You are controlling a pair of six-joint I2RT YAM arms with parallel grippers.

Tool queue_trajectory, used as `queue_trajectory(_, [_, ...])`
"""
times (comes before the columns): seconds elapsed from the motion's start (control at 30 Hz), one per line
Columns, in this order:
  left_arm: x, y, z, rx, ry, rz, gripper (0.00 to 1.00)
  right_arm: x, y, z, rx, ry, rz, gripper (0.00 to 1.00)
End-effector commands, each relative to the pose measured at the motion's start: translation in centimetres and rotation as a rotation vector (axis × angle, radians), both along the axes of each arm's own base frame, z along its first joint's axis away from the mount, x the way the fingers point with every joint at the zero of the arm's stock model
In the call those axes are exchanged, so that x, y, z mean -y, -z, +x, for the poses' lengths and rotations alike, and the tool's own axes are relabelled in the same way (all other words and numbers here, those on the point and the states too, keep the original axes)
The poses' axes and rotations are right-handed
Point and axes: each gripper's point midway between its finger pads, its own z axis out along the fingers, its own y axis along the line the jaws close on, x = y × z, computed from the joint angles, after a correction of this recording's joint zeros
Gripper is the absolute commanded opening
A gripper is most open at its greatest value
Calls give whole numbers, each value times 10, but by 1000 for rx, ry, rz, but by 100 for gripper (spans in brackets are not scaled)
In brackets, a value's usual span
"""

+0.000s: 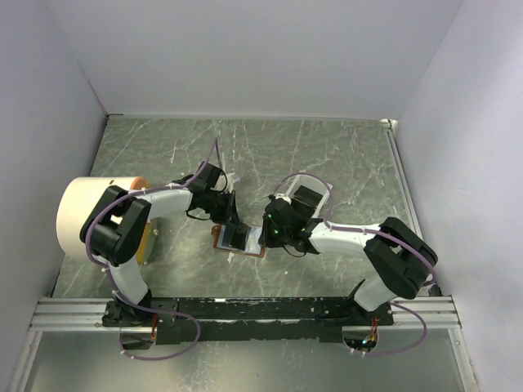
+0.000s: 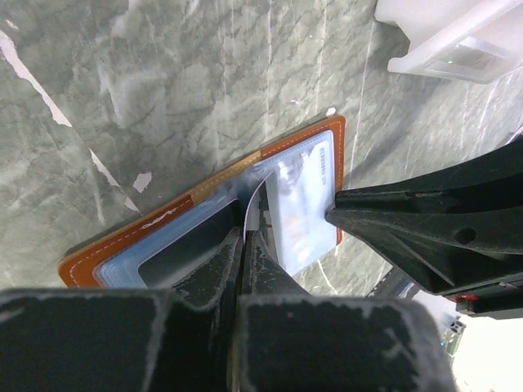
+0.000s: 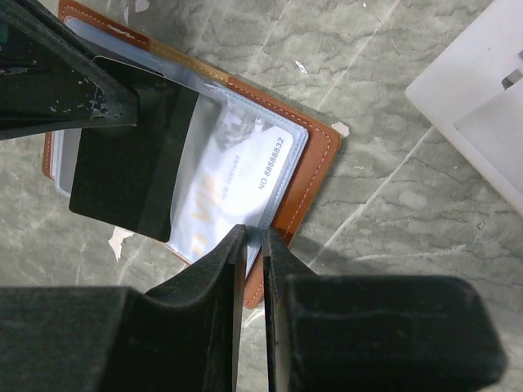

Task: Put the credit cards into the card holder
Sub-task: Insert the credit card into the card holder.

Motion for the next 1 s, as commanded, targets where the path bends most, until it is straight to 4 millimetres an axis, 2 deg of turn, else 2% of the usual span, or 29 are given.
queue_trajectory(0.0, [-8, 1, 21, 133, 19, 80, 7, 2, 12, -7, -31, -12, -20, 13])
queue_trajectory(0.37, [-10, -4, 19, 160, 102, 108, 7, 4, 15, -5, -31, 0, -34, 12])
queue_trajectory(0.63, [-6, 12, 12, 109, 45, 70, 7, 3, 15, -5, -32, 0, -31, 11])
queue_trajectory(0.97, [-6, 21, -3, 62, 6, 27, 7, 4, 16, -6, -35, 6, -27, 11])
